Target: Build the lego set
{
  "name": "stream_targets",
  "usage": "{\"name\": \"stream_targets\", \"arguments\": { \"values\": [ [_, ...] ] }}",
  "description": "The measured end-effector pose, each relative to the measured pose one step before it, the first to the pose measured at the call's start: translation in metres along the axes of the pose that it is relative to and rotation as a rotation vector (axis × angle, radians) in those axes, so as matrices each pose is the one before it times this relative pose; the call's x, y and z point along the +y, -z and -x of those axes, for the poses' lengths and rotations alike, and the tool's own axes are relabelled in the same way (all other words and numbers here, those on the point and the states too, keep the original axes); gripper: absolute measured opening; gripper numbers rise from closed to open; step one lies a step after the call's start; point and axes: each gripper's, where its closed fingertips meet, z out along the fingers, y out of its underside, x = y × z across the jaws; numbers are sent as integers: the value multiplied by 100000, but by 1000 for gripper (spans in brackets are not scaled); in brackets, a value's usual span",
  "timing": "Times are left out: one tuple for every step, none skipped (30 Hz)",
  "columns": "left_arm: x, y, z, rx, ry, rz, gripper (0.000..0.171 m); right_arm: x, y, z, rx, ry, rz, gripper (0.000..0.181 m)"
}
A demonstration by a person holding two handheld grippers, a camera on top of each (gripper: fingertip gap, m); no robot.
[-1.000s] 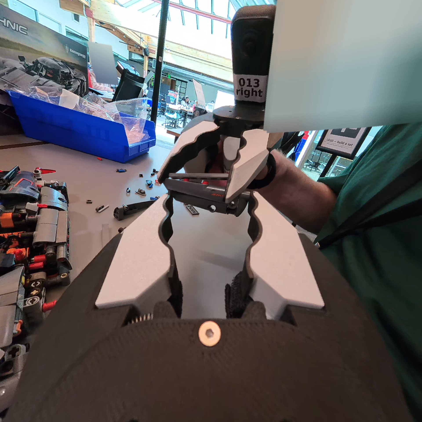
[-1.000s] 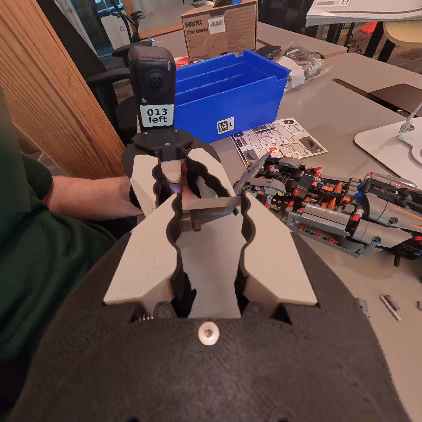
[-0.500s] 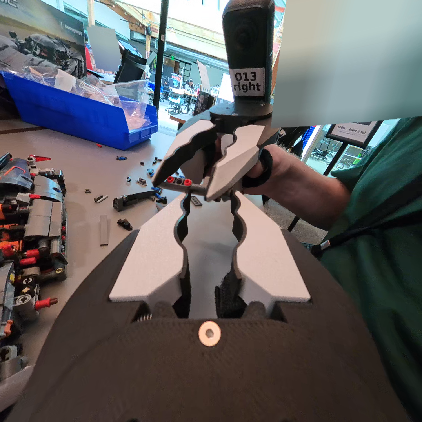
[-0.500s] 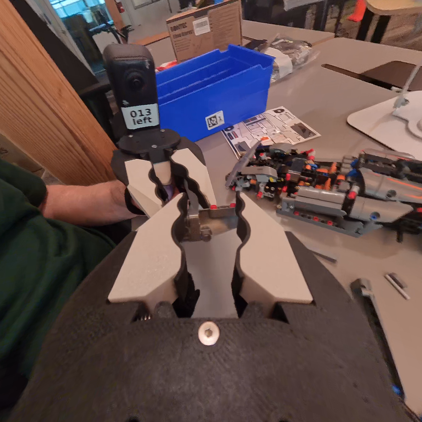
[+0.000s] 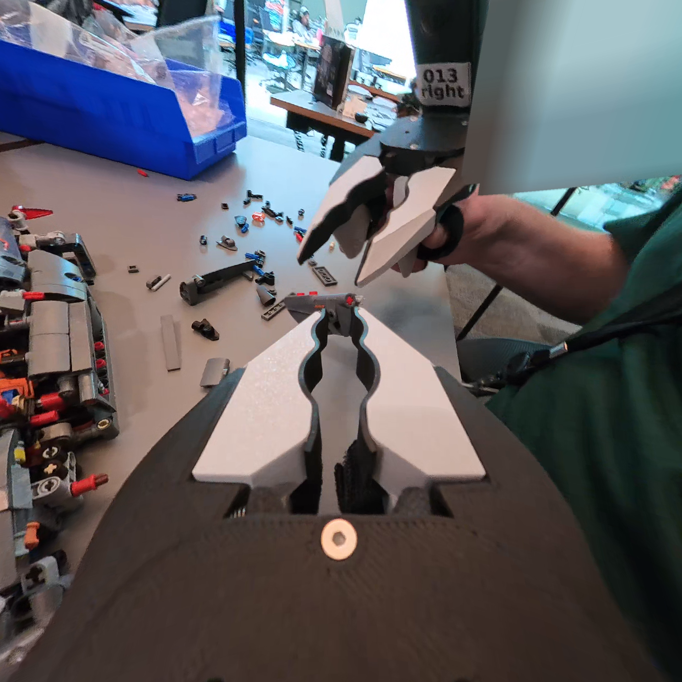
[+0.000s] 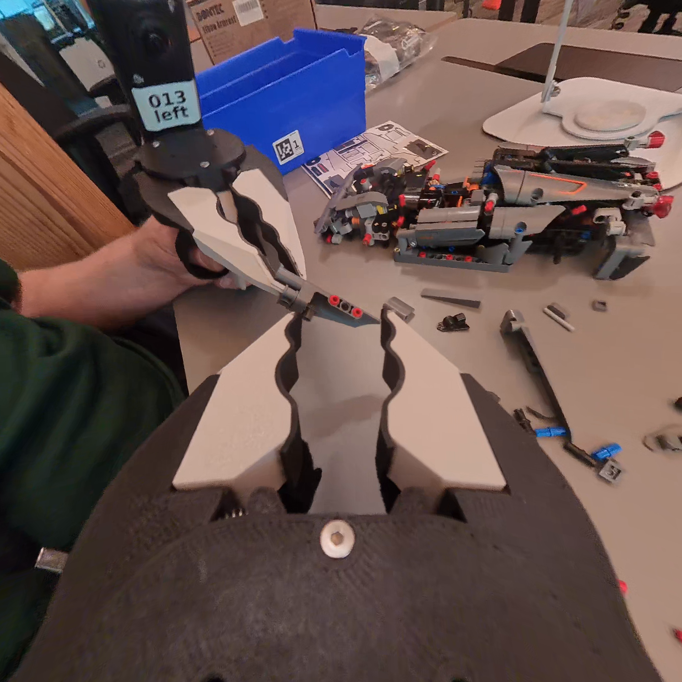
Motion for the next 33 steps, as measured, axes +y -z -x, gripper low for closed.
{"name": "stream_targets", "arguments": {
  "values": [
    [39,58,-226,2001,-1842,1425,10,99,76,213,-1173,1672,954,48],
    [-83,69,-341,2496,-2331,705,9,192,-64,125,-794,1862,2150,53],
    [-196,58,-801,5618,-1333,75,10,180,-128,346,-1988,3677,2421,54],
    [-96,20,-678,5016,-215,827,10,27,-185,531,-2389,5331,1043,50],
    [-47,9,-61,816,-836,950,10,13,-280,580,-3075,4737,519,45],
    [-110,36,25,402,-727,102,10,2,-300,543,-3261,2237,812,41],
    [-150,38,-356,3490,957,-263,10,-46,-274,476,-2555,1433,508,31],
    [-346,112,-352,3431,1138,-1664,10,135,-277,415,-1754,1795,1444,20],
    [-402,134,-277,3131,1797,-2326,9,165,-255,105,245,1525,1327,10],
    [-237,75,-65,1789,1652,-1659,9,-72,-168,249,-960,-454,-665,9],
    [-267,108,200,-531,587,-1998,9,-36,-97,52,-346,-2037,-806,8],
    [-536,245,449,-2715,218,-3970,9,-244,39,-118,295,-3297,-2777,7],
    [-495,253,183,-933,725,-3826,16,-479,148,19,-1128,-5014,-4474,5],
    [-260,223,-59,732,1003,-2462,25,-454,183,-107,-253,-4569,-4247,5],
    [-124,154,107,-755,444,-1483,31,-293,114,-178,602,-3553,-3147,5],
    [-57,48,223,-1989,-319,-1035,33,-140,-11,79,-1013,-3492,-2078,5],
    [95,-145,-53,-347,-320,219,33,-42,-117,426,-2707,-2327,-1145,5],
    [111,-250,-125,-237,-570,512,31,-85,-155,216,-445,-174,-1101,5],
    [191,-296,-65,-573,-967,794,23,-51,-179,128,382,246,-477,5],
    [273,-331,-91,113,433,1320,14,-49,-173,129,118,-230,-270,5],
    [16,-180,119,-535,1440,-433,12,-88,-123,-11,804,-785,-662,5],
    [-153,60,245,-903,1521,-1429,12,-204,4,-90,1283,-569,-1665,5],
    [-36,143,149,-135,1072,-677,12,-128,179,-112,1125,-217,-727,7],
    [36,201,198,-685,354,54,12,-51,416,-548,3275,-450,566,18],
    [-104,320,387,-2193,140,-627,12,45,646,-984,5389,486,1331,21],
    [-251,382,334,-1822,385,-1365,12,292,717,-1235,6717,2599,2730,19],
    [-124,328,170,-495,462,-341,12,888,606,-1641,9000,3875,6354,17],
    [73,230,314,-1835,-630,829,12,1516,382,-1877,9859,3895,10061,18],
    [195,127,379,-2382,-1201,1317,12,1709,88,-1654,8080,2786,10218,19],
    [254,23,324,-1688,-70,1519,12,1423,-177,-1150,4928,1292,7519,21],
    [139,-28,175,-371,697,350,12,868,-275,-827,3267,-328,3686,22],
    [25,-36,55,476,1043,-666,12,585,-302,-274,291,-1031,2421,24],
    [64,-20,48,365,890,-220,12,438,-236,-214,504,-410,1730,25]
  ]
}}
